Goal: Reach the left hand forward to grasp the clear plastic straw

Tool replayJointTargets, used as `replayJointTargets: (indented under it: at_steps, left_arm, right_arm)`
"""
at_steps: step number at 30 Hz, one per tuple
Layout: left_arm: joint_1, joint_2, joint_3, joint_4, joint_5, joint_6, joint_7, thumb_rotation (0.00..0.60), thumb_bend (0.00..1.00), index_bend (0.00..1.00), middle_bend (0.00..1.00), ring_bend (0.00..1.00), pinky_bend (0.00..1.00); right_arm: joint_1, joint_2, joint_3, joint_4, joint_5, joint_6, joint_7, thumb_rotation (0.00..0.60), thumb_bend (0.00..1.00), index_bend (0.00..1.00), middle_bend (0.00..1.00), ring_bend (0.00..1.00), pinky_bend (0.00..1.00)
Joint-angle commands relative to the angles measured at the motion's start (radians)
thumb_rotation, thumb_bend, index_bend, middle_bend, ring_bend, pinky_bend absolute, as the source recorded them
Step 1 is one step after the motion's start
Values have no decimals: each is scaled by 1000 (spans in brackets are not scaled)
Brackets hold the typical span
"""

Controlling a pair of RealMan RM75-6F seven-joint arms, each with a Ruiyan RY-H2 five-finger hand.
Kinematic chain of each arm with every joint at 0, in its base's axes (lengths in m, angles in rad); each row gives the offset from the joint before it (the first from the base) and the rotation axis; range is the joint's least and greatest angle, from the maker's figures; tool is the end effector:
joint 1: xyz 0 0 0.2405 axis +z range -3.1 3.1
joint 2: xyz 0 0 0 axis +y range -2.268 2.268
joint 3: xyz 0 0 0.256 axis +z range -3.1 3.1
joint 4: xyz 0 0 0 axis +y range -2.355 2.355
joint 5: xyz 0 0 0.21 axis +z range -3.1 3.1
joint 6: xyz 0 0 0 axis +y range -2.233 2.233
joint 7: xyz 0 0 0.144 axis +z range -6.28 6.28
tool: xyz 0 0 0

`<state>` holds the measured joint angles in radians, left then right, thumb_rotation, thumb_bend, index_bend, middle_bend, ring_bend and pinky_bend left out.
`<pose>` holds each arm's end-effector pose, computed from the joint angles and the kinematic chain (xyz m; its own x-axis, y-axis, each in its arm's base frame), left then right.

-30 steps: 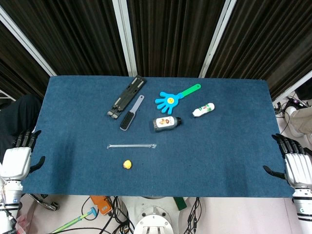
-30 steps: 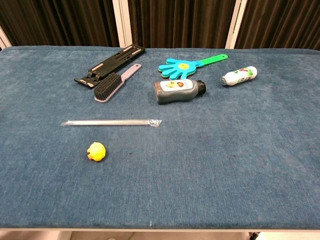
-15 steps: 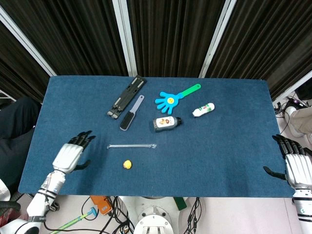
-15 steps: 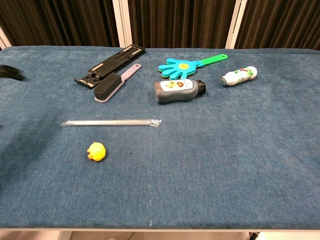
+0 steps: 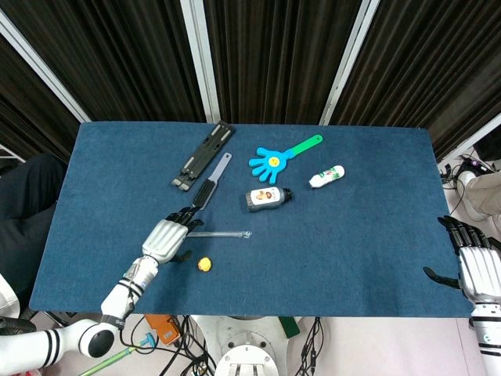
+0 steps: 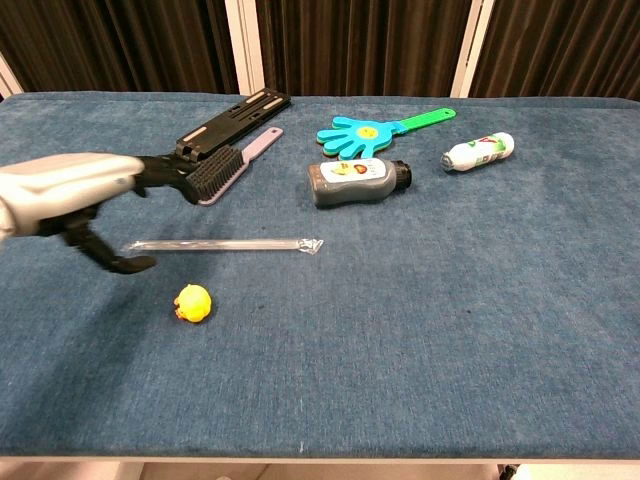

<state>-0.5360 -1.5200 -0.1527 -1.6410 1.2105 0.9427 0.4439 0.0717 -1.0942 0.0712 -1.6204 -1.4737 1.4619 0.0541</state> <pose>-0.1712 0.2796 -0.0218 0.4457 0.3486 0.8246 0.8728 -0.3742 -0.3135 -0.3165 -0.1813 0.1678 0.3561 -0.0067 0.9344 -0.9340 0.0282 0.3562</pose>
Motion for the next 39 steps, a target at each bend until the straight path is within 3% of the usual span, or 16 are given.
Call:
replayJointTargets:
  at_steps: [1, 14, 28, 39]
  left_arm:
    - [-37, -31, -15, 40, -46, -31, 23, 600, 268, 245, 0, 21, 203]
    - [-109, -112, -6, 153, -152, -55, 46, 600, 274, 339, 0, 23, 203]
    - [-146, -161, 6, 191, -157, -46, 18, 600, 308, 427, 0, 23, 203]
    - [-186, -220, 16, 234, -174, -53, 42, 600, 329, 556, 27, 32, 203]
  right_arm:
    - [0, 0, 0, 0, 1, -1, 1, 600, 174, 176, 180, 184, 180]
    - [-3, -2, 0, 0, -3, 7, -8, 600, 175, 176, 180, 184, 156]
    - [2, -4, 2, 2, 1, -1, -13, 600, 174, 176, 180, 184, 156]
    - [3, -7, 2, 3, -3, 2, -19, 600, 175, 176, 180, 184, 155]
